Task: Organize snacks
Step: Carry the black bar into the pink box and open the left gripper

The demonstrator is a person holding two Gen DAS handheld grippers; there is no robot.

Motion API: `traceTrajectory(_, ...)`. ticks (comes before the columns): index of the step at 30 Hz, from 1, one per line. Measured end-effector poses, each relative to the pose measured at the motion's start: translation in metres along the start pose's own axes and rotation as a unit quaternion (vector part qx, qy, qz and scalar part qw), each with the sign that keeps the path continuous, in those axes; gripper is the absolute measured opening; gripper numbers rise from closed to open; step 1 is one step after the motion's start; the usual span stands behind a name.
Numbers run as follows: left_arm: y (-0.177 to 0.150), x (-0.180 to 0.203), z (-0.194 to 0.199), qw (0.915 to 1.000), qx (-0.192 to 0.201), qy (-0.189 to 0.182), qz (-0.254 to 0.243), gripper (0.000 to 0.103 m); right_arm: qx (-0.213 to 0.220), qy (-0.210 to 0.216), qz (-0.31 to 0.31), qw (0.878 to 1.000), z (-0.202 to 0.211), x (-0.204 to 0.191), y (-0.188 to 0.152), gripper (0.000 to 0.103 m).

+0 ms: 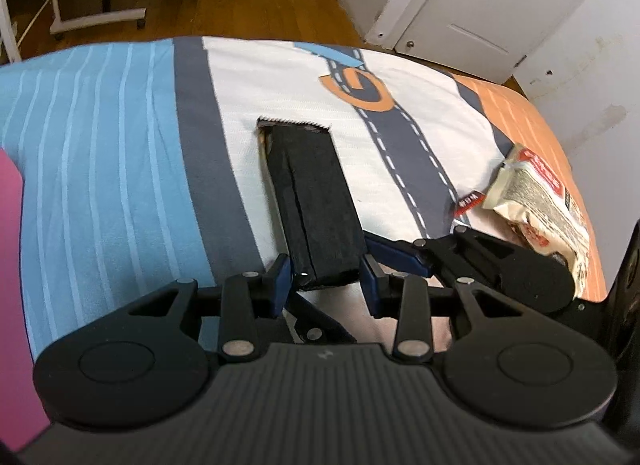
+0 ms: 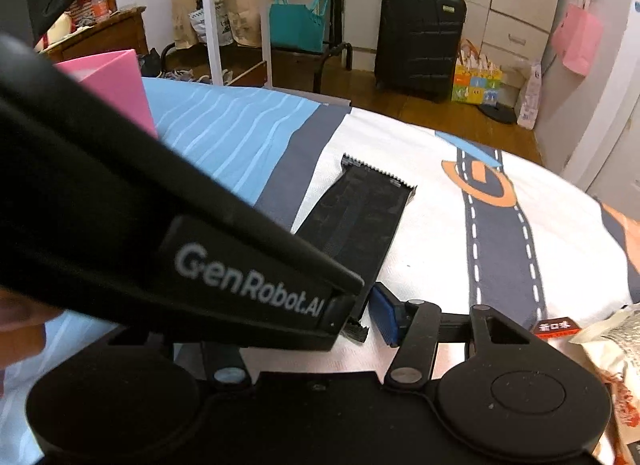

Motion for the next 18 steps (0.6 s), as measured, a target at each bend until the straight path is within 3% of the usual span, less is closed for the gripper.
traceTrajectory(7, -0.017, 0.016, 0.025, 0.9992, -0.005, -0.001, -0.040, 0.036, 0.039, 0.015, -0.010, 0.999, 0.034, -0.005, -0.013, 0.058)
traceTrajectory(9, -0.028, 0.022, 0.034, 0.9979, -0.015, 0.010, -0.062, 0.035, 0.050, 0.014, -0.004, 0.999, 0.045, -0.008, -0.015, 0.052)
traceTrajectory(18, -0.058, 0.036, 0.079, 0.9961, -0.007, 0.021, -0.085, 0.035, 0.086, 0.002, 0.027, 0.996, 0.091, -0.037, -0.023, 0.050)
Point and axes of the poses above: each gripper's, at about its wrist camera, not at the fingertips, and z roughly against the way its jaws point, x to its right, y to its top, the point moved 7 cm from there along -z, roughly the way its jaws point, and after that the axes turned 5 degrees about -y, right-handed, at the moved point
